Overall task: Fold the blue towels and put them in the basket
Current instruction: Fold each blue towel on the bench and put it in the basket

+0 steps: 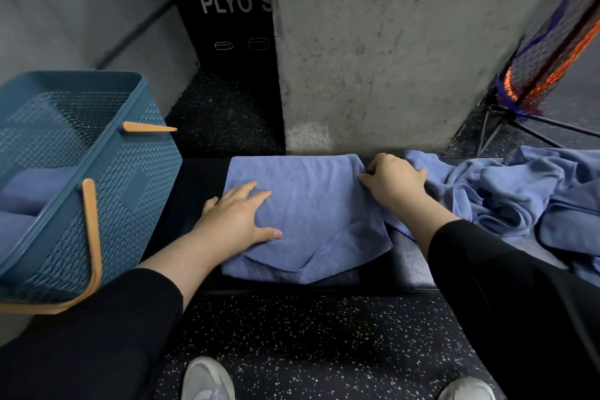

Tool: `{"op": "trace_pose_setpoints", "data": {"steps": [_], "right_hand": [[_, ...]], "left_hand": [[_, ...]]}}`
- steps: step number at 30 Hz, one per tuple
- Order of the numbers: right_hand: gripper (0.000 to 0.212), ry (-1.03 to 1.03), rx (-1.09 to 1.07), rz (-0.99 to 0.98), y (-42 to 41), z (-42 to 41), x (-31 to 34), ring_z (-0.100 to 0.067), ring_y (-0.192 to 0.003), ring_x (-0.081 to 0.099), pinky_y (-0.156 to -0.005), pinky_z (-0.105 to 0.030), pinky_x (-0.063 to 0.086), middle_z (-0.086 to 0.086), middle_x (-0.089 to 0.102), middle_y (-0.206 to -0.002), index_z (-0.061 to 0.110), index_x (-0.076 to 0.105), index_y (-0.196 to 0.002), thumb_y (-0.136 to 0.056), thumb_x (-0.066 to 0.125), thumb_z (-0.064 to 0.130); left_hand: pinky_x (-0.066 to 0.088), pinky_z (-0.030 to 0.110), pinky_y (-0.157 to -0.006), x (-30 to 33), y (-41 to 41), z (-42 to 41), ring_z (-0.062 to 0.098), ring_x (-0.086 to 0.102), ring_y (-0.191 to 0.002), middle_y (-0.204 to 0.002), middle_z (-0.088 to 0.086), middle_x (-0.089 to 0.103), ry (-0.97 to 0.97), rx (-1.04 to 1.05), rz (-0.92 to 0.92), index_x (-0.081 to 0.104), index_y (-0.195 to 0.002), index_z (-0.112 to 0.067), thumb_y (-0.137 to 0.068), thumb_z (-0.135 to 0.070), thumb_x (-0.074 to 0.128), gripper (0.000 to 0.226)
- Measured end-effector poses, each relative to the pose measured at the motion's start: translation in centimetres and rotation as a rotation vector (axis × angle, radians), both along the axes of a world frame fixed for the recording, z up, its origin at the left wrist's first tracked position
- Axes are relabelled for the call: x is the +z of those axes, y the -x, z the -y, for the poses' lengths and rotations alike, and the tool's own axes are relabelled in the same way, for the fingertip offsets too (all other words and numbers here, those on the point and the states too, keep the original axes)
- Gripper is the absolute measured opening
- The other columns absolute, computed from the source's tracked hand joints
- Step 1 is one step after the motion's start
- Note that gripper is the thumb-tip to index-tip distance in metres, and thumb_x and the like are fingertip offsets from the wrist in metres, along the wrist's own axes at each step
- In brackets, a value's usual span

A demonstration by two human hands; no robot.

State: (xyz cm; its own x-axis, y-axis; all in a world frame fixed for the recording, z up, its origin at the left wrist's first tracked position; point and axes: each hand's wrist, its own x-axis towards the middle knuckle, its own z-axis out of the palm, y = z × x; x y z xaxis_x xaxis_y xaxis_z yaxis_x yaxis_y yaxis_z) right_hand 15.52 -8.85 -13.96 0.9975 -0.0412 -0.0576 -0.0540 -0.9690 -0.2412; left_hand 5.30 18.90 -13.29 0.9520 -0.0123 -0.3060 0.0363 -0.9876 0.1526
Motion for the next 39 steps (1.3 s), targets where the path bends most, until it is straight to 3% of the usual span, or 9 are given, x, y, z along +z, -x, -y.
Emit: {"op": "trace_pose_setpoints", "data": {"steps": [4,13,17,20,22,26,31,35,39], "right_hand": [[0.017,-0.020,-0.012,0.016,-0.3,-1.3,0.4,-0.031,-0.083,0.058,-0.073,-0.038,0.027,-0.001,0.060,-0.075,0.016,0.060,-0.079,-0.084,0.052,0.030],[0.030,-0.816,-0.143,0.020,-0.3,-1.6,2.3,-0.011,-0.055,0.045,-0.043,-0.016,0.033,0.002,0.064,-0.083,0.016,0.067,-0.111,-0.089,0.051,0.005],[0.040,-0.702,-0.135,0.033,-0.4,-0.9,3.0,-0.007,-0.035,0.036,-0.035,-0.018,0.027,0.013,0.048,-0.043,0.023,0.077,-0.095,-0.085,0.044,0.003],[0.029,-0.240,-0.009,-0.043,-0.2,-0.4,2.7,-0.024,-0.072,0.064,-0.059,-0.025,0.043,-0.005,0.070,-0.083,0.014,0.072,-0.105,-0.091,0.047,0.009],[0.024,-0.003,0.062,0.018,0.4,0.3,1.6,-0.037,-0.097,0.061,-0.077,-0.034,0.047,-0.017,0.061,-0.112,0.011,0.065,-0.112,-0.092,0.053,0.016],[0.021,-0.019,0.178,0.087,2.3,0.7,1.7,-0.032,-0.093,0.061,-0.075,-0.037,0.050,-0.008,0.060,-0.106,0.017,0.064,-0.105,-0.089,0.063,0.030],[0.033,-0.089,0.530,-0.073,6.5,0.4,2.4,-0.020,-0.087,0.059,-0.078,-0.031,0.044,0.001,0.061,-0.092,0.019,0.068,-0.097,-0.084,0.071,0.050],[0.040,0.013,0.602,-0.159,8.4,1.7,1.5,-0.021,-0.098,0.055,-0.088,-0.041,0.046,0.007,0.054,-0.099,0.026,0.062,-0.117,-0.085,0.069,0.049],[0.028,-0.026,0.593,-0.055,9.5,2.1,1.2,-0.020,-0.080,0.053,-0.073,-0.039,0.044,0.014,0.043,-0.075,0.025,0.045,-0.079,-0.088,0.067,0.040]], "left_hand": [[0.016,0.052,-0.121,0.2,0.0,0.0,0.014,0.008,-0.153,-0.167,-0.008,0.008,0.003,-0.006,-0.004,0.022,-0.156,-0.041,-0.078,-0.077,0.060,0.094],[0.018,0.052,-0.121,0.2,0.0,0.0,0.014,0.008,-0.153,-0.167,-0.007,0.008,0.029,-0.006,0.000,0.023,-0.156,-0.040,-0.077,-0.077,0.061,0.095],[0.018,0.052,-0.120,0.0,0.0,-0.1,0.014,0.008,-0.153,-0.167,-0.007,0.008,0.035,-0.011,-0.009,0.023,-0.156,-0.040,-0.077,-0.077,0.061,0.095],[0.017,0.052,-0.121,0.0,0.0,-0.3,0.014,0.007,-0.154,-0.168,-0.007,0.006,0.040,-0.013,-0.015,0.022,-0.156,-0.040,-0.078,-0.076,0.061,0.094],[0.015,0.053,-0.122,-0.1,0.3,-0.5,0.014,0.003,-0.154,-0.168,-0.007,0.004,0.041,-0.024,-0.016,0.021,-0.156,-0.040,-0.080,-0.075,0.059,0.092],[0.018,0.047,-0.120,-0.2,1.3,-1.1,0.014,0.015,-0.151,-0.164,-0.005,0.019,0.035,-0.077,0.036,0.035,-0.152,-0.037,-0.083,-0.072,0.058,0.080],[0.031,0.030,-0.090,0.9,3.1,-2.6,0.000,0.047,-0.104,-0.102,-0.021,0.051,0.149,-0.260,0.091,0.065,-0.098,-0.037,-0.072,-0.087,0.040,0.062],[0.032,0.029,-0.097,1.2,5.1,-3.9,-0.006,0.042,-0.111,-0.110,-0.025,0.049,0.163,-0.367,0.014,0.065,-0.107,-0.041,-0.058,-0.102,0.032,0.085],[0.031,0.031,-0.102,0.9,6.5,-4.7,-0.006,0.038,-0.114,-0.120,-0.024,0.046,0.126,-0.385,0.021,0.061,-0.108,-0.038,-0.080,-0.063,0.068,0.038]]}}
